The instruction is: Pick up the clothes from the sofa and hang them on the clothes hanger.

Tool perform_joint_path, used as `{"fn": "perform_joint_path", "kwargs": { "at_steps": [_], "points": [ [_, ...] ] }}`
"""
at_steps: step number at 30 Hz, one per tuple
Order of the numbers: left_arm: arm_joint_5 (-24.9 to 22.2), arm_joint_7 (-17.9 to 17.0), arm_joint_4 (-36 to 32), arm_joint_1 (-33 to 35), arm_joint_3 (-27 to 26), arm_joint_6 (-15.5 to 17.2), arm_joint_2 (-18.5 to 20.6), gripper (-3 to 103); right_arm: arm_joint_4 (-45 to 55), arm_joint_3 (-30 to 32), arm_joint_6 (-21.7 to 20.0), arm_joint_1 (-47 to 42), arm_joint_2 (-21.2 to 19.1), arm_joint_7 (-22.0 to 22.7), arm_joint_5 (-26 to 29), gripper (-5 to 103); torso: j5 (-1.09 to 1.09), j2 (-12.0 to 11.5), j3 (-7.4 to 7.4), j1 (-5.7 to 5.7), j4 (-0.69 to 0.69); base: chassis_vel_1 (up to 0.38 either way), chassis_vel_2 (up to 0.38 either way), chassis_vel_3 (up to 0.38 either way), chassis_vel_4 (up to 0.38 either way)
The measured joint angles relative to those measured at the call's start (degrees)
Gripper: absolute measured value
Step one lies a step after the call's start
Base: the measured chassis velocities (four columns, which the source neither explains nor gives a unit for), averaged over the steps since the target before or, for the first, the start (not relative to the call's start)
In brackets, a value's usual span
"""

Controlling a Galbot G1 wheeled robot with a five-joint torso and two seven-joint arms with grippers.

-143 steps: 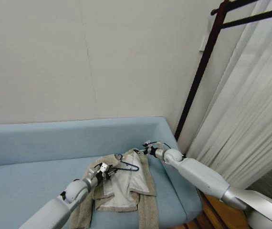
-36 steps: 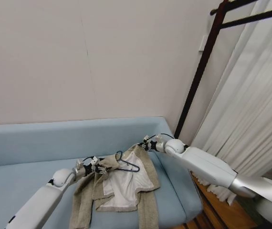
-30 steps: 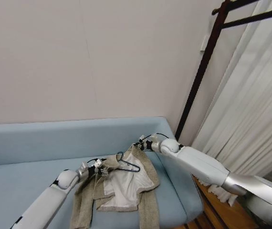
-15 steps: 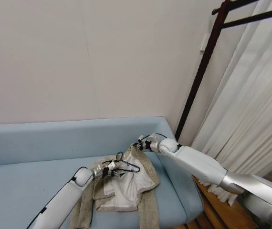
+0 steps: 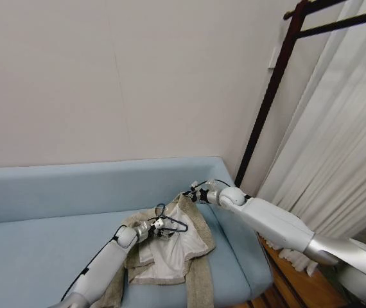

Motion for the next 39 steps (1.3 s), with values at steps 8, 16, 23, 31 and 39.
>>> {"fn": "perform_joint_path", "kwargs": {
  "at_steps": [8,16,23,31,39],
  "points": [
    [-0.4,-2.12,2.54,-1.11,-1.13,-0.11,-1.61,100,0.04,-0.24,0.03,0.03,0.0,0.0,-0.16,2,0.0,0.0,0.0,0.0,0.0,0.0,0.0,0.0,0.0],
    [0.15,-2.41,4.57,-1.71,-2.28,0.23,-2.49,100,2.28,-0.31,-1.12,1.36,-2.26,-0.14,0.09,2,-0.01,0.0,0.0,0.0,-0.02,0.0,0.0,0.0,0.0],
    [0.53,-3.68,4.51,-1.42,-3.03,1.8,-2.56,100,5.69,-0.86,-2.88,3.46,-5.17,-0.67,1.85,2,-0.01,0.0,0.0,0.0,-0.02,0.0,0.0,0.0,0.0],
    [0.48,-5.53,3.19,-1.39,-3.53,4.7,-2.9,100,10.1,-4.08,-4.1,3.61,-4.73,1.71,3.01,2,-0.01,0.0,0.0,0.0,-0.01,0.0,0.0,0.0,0.0],
    [0.31,-5.99,1.17,-0.52,-3.54,5.54,-2.75,100,10.87,-4.11,-4.86,0.37,-3.14,12.96,7.33,15,0.0,0.0,0.0,0.0,0.02,0.0,0.0,0.0,0.0]
  ]
}}
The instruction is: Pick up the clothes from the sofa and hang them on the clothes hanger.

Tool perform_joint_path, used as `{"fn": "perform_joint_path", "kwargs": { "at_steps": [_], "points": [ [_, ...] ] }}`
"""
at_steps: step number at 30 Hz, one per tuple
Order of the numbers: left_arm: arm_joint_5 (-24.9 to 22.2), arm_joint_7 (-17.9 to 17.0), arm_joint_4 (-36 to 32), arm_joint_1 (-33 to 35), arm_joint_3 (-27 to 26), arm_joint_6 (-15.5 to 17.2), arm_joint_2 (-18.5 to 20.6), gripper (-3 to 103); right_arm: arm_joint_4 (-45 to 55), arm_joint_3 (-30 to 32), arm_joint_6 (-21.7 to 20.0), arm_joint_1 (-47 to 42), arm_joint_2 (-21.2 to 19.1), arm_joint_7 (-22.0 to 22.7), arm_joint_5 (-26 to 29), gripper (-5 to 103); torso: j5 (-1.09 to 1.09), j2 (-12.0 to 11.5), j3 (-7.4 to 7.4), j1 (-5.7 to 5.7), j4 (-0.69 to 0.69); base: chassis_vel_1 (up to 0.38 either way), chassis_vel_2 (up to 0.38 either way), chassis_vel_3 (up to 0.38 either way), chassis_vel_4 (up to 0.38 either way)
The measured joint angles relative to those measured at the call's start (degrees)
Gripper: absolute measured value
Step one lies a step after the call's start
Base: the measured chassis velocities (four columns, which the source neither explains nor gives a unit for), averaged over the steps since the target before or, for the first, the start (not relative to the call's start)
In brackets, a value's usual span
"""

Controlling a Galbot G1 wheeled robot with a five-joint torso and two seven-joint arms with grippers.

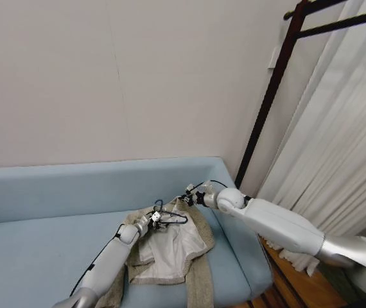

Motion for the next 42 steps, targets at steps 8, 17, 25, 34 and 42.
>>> {"fn": "perform_joint_path", "kwargs": {
  "at_steps": [8,17,25,34,42],
  "points": [
    [-0.18,-0.15,-2.36,1.31,-0.08,0.69,0.98,100,-2.79,8.49,-1.74,-9.15,-5.79,1.3,4.88,47,0.0,0.0,-0.01,-0.01,-0.06,0.0,0.0,0.0,0.0],
    [-0.96,-0.16,-4.52,2.24,0.0,1.32,2.92,100,-11.49,16.71,-2.23,-20.38,-2.64,1.28,9.7,80,0.0,0.0,-0.01,-0.01,-0.02,0.0,0.0,0.0,0.0],
    [-2.34,-0.25,-7.93,4.12,0.08,2.36,5.83,100,-16.42,21.19,-2.2,-26.92,3.5,1.43,9.6,99,0.0,0.0,-0.01,-0.01,-0.03,0.0,0.0,0.0,0.0],
    [-3.16,-0.28,-8.76,4.97,-0.19,2.42,7.6,100,-20.79,21.42,-1.09,-26.49,7.59,-0.59,6.42,78,-0.02,0.0,-0.01,-0.01,-0.04,0.0,0.0,0.0,0.0],
    [-3.32,-0.23,-8.79,4.97,-0.13,2.3,7.86,100,-22.39,21.2,-0.28,-26.15,8.73,-1.01,5.32,50,-0.01,0.0,0.0,0.0,-0.03,0.0,0.0,0.0,0.0]
  ]
}}
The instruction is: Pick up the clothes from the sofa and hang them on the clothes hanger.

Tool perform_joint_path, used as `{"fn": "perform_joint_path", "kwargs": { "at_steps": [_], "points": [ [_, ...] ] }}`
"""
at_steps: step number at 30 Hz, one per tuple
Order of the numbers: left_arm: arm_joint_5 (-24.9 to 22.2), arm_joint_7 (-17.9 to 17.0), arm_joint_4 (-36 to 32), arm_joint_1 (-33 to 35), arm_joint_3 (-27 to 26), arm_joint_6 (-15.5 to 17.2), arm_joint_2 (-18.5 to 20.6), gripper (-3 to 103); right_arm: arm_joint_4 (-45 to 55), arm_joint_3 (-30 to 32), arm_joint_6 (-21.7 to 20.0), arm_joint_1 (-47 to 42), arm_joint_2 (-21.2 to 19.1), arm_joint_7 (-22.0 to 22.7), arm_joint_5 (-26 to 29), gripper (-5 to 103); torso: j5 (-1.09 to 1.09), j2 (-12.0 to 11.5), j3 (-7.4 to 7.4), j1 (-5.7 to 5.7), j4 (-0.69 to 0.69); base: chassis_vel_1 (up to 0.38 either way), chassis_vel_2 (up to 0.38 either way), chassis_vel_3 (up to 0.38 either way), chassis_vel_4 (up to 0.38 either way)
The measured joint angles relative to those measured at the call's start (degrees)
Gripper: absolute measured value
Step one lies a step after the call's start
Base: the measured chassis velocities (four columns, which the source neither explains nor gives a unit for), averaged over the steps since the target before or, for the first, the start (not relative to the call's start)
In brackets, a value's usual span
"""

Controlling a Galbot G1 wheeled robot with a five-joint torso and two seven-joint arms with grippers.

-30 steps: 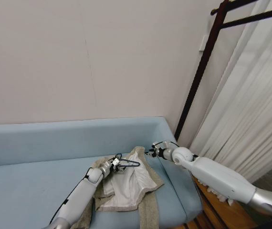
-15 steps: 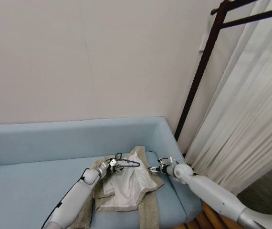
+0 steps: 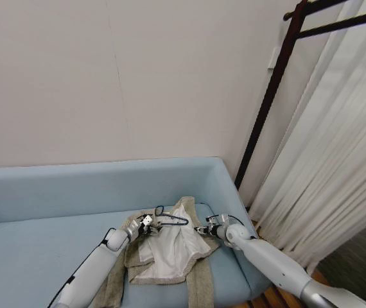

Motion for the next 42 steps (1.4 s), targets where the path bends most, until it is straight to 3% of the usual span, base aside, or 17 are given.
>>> {"fn": "perform_joint_path", "kwargs": {
  "at_steps": [7,12,24,28,34,42],
  "points": [
    [-0.51,0.06,-0.79,0.41,0.0,-0.06,0.81,100,-0.92,-0.45,1.82,-0.21,0.62,-0.17,-3.21,24,0.01,0.0,0.0,0.0,0.0,0.0,0.0,0.0,0.0],
    [-0.98,0.07,-1.44,0.82,-0.16,-0.09,1.6,100,0.82,-0.23,2.69,-0.72,0.65,2.09,-3.96,3,0.02,0.0,0.01,0.0,0.02,0.0,0.0,0.0,0.0],
    [-1.1,0.04,-2.97,2.0,-0.69,-0.14,1.61,100,10.93,4.31,5.97,-2.72,-3.76,6.43,-12.25,1,0.02,-0.01,0.01,0.01,0.0,0.0,0.0,0.0,0.0],
    [-1.1,0.05,-2.93,1.99,-0.68,-0.18,1.6,100,16.71,4.83,5.86,-3.14,-6.49,7.34,-12.01,1,0.02,-0.01,0.0,0.01,0.0,0.0,0.0,0.0,0.0],
    [-1.1,0.23,-2.25,1.32,-0.25,-0.17,0.69,100,27.39,2.54,4.71,-3.78,-10.84,7.79,-11.6,1,0.01,-0.01,0.0,0.01,0.0,0.0,0.0,0.0,0.0],
    [-1.07,0.36,-2.55,1.49,-0.04,-0.06,0.16,100,33.24,-4.05,5.06,-3.95,-13.06,4.98,-19.35,1,0.01,-0.01,0.0,0.01,-0.01,0.0,0.0,0.0,0.0]
  ]
}}
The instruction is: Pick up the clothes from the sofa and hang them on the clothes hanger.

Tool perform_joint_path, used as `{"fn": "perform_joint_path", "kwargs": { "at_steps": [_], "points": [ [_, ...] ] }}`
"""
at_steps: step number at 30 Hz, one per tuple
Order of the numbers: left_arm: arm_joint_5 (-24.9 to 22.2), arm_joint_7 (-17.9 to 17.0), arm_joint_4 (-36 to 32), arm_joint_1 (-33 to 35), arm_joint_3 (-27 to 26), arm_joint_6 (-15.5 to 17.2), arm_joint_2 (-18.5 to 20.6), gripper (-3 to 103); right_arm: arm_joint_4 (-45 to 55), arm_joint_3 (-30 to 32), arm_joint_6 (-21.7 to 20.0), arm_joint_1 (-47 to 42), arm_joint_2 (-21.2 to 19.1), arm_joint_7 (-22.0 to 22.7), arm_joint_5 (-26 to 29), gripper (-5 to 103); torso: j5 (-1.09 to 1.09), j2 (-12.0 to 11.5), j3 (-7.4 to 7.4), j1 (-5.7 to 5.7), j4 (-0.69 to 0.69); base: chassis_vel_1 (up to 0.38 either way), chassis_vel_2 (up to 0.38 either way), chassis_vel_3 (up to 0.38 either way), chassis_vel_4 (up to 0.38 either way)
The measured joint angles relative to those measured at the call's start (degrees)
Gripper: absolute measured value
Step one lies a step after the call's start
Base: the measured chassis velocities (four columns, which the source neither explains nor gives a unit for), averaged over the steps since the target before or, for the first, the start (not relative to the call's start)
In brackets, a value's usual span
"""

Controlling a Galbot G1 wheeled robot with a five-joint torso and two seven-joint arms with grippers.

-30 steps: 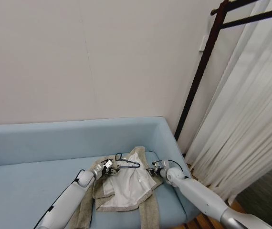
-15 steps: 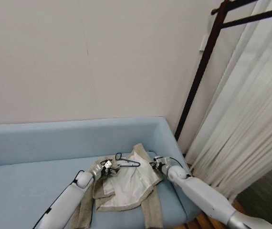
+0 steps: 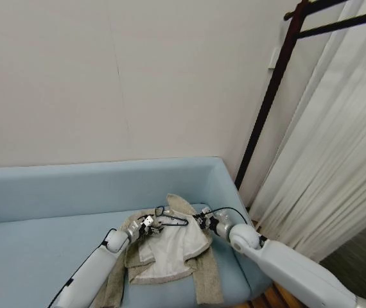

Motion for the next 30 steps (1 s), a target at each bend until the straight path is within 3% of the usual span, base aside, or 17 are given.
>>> {"fn": "perform_joint_path", "kwargs": {
  "at_steps": [12,20,25,28,29,30],
  "points": [
    [0.04,-0.08,-1.05,1.29,-0.77,0.2,0.31,100,2.41,-15.21,-0.9,3.66,5.32,2.13,-2.03,-2,-0.01,0.0,0.0,0.0,0.03,0.0,0.0,0.0,0.0],
    [0.04,-0.33,-1.22,1.48,-1.25,0.21,0.34,100,6.12,-15.29,-0.55,3.03,2.9,6.98,2.47,23,0.0,0.0,0.0,0.0,0.01,0.0,0.0,0.0,0.0],
    [-0.05,-0.55,-1.06,1.23,-1.23,0.28,0.18,100,12.83,-11.81,-2.03,1.31,-1.13,11.13,10.63,44,0.0,0.01,0.0,-0.01,0.0,0.0,0.0,0.0,0.0],
    [-0.35,-0.77,-1.06,1.14,-1.22,0.35,0.29,100,13.77,-9.92,-2.35,0.49,-2.2,11.54,11.41,50,0.01,0.0,0.0,-0.01,0.0,0.0,0.0,0.0,0.0],
    [-0.73,-0.96,-1.11,1.08,-1.22,0.37,0.54,100,14.05,-7.94,-2.45,-0.37,-3.15,11.63,11.55,61,0.0,0.0,0.0,-0.01,0.01,0.0,0.0,0.0,0.0],
    [-0.93,-1.05,-1.15,1.03,-1.22,0.38,0.73,100,14.18,-6.57,-2.53,-1.09,-3.71,11.65,11.75,61,0.01,0.0,0.0,0.0,0.01,0.0,0.0,0.0,0.0]
  ]
}}
